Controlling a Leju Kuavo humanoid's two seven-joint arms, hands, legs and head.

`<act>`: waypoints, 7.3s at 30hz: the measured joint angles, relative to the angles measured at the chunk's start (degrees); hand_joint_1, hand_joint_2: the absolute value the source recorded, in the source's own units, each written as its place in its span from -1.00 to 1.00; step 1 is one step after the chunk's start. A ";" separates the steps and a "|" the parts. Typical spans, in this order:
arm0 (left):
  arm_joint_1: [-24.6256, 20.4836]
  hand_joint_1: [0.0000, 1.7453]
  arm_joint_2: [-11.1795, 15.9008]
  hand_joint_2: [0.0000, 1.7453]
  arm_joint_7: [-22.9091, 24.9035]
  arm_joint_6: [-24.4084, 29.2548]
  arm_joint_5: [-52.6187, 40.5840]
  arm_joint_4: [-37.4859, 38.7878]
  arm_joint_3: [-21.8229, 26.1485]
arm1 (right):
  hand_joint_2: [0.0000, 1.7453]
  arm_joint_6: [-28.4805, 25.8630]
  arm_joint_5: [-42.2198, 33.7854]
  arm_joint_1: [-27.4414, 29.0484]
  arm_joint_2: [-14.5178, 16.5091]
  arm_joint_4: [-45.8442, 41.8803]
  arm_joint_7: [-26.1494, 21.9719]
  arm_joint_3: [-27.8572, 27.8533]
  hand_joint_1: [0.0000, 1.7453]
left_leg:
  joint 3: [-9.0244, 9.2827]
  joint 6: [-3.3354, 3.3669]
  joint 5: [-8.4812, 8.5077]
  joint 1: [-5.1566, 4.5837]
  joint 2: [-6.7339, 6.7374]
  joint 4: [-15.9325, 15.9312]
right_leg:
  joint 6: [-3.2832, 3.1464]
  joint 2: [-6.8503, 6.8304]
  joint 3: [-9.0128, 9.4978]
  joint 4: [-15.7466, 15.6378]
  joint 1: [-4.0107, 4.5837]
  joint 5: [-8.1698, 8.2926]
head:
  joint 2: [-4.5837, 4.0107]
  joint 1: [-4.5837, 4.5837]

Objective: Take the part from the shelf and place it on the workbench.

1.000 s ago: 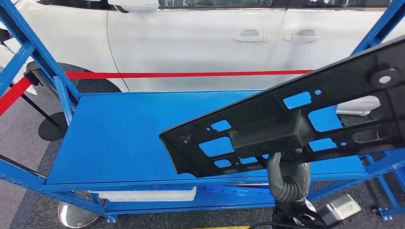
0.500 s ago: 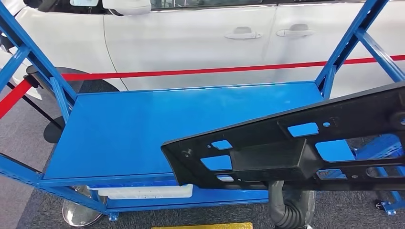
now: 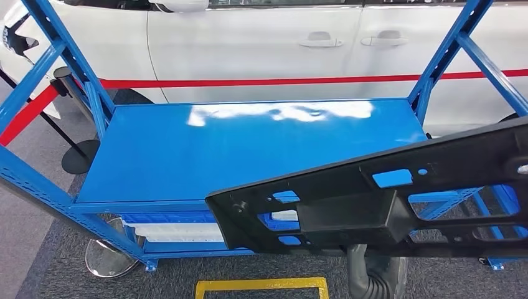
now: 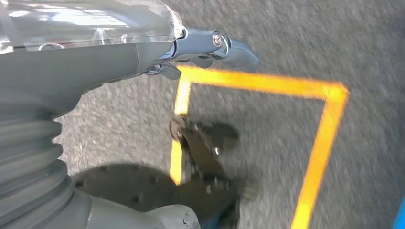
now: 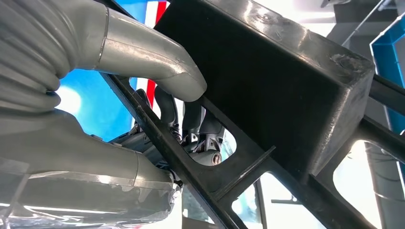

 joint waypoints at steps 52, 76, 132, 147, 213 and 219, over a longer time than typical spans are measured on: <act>0.14 -1.00 0.03 1.00 -0.57 -1.32 -2.59 -0.57 0.60 | 1.00 -1.02 -1.67 3.68 1.73 -0.20 -0.86 -1.78 1.00 | -6.21 -3.16 -2.44 0.15 -0.01 15.19 | -3.05 -0.49 4.29 -4.65 0.55 2.36 | 0.00 0.02; 0.10 -1.00 0.44 1.00 -0.47 -1.76 -4.16 -0.84 0.82 | 1.00 -0.84 -2.15 4.90 2.01 -0.66 -0.66 -2.70 1.00 | -10.08 -3.49 1.85 0.10 0.17 6.06 | -3.02 -0.47 11.24 -5.88 -0.11 -2.26 | 0.00 -0.14; 0.21 -1.00 0.25 1.00 -0.72 -2.93 -4.03 -0.90 5.44 | 1.00 14.50 -5.67 16.50 14.99 -2.67 -5.97 -22.50 1.00 | -1.01 -2.12 -0.06 -0.14 4.89 1.00 | -1.36 -3.63 8.07 -4.78 0.69 -0.84 | 0.00 0.38; 0.26 -1.00 0.23 1.00 -1.11 -3.41 -4.10 -1.09 6.82 | 1.00 13.46 -7.71 17.92 17.40 -2.70 -6.19 -28.31 1.00 | -2.67 -3.60 -1.84 0.40 -2.67 6.39 | -2.95 4.47 7.23 -4.79 0.14 0.28 | 0.00 0.08; 0.18 -1.00 0.47 1.00 0.23 -2.31 -6.08 -1.21 8.52 | 1.00 13.56 -4.34 18.80 18.28 -2.23 -6.45 -26.57 1.00 | -1.62 -2.43 -1.18 0.46 -4.04 1.93 | -1.28 7.09 5.56 -3.71 -0.06 0.02 | 0.00 0.39; 0.16 -1.00 0.46 1.00 -0.17 -2.33 -6.20 -1.21 8.68 | 1.00 13.46 -3.97 18.74 18.29 -2.22 -6.45 -26.28 1.00 | -1.26 -1.18 -0.57 0.37 0.60 0.86 | -0.11 0.67 -1.32 10.17 -0.05 -7.18 | 0.00 0.79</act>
